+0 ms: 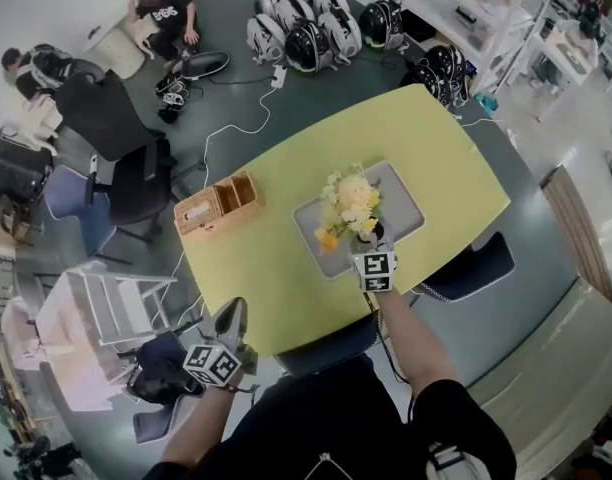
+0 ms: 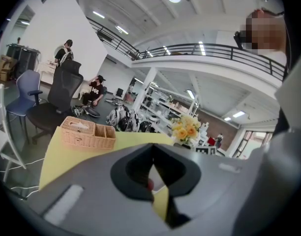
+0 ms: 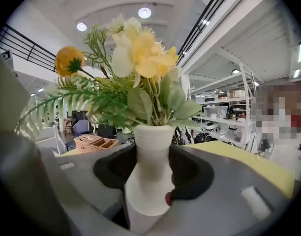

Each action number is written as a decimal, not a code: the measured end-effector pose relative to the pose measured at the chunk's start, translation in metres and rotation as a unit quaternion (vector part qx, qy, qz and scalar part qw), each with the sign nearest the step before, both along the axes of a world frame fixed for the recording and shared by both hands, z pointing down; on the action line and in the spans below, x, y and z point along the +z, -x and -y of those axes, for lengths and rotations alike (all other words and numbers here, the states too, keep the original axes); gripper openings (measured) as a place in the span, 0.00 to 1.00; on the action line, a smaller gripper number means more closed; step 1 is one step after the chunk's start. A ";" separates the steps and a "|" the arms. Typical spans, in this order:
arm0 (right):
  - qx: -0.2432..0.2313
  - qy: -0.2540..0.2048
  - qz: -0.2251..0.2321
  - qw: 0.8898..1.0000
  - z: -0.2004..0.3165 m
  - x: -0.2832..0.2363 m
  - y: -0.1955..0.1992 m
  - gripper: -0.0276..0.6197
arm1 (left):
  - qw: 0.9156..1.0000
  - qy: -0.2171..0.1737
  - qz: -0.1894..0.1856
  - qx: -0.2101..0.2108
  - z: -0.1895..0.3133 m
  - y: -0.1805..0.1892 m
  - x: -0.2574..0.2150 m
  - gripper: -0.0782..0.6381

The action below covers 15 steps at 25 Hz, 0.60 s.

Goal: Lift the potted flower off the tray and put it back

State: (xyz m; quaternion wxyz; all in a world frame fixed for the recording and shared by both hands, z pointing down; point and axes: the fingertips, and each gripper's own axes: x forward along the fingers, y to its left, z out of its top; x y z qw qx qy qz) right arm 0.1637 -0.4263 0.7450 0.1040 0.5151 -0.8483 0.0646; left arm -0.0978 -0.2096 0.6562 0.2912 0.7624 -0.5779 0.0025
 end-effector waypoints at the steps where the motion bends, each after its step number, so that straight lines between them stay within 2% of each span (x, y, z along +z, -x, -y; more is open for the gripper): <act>1: -0.001 -0.002 0.002 1.000 -0.006 -0.008 0.002 0.36 | 1.000 -0.003 -0.001 0.002 -0.003 0.002 -0.002 0.12; 7: -0.006 -0.019 0.017 1.000 -0.053 -0.053 0.021 0.36 | 1.000 -0.024 -0.005 0.020 -0.023 0.021 -0.014 0.12; 15: -0.014 -0.031 0.024 0.999 -0.142 -0.107 0.052 0.36 | 0.998 -0.052 -0.002 0.039 -0.069 0.054 -0.030 0.12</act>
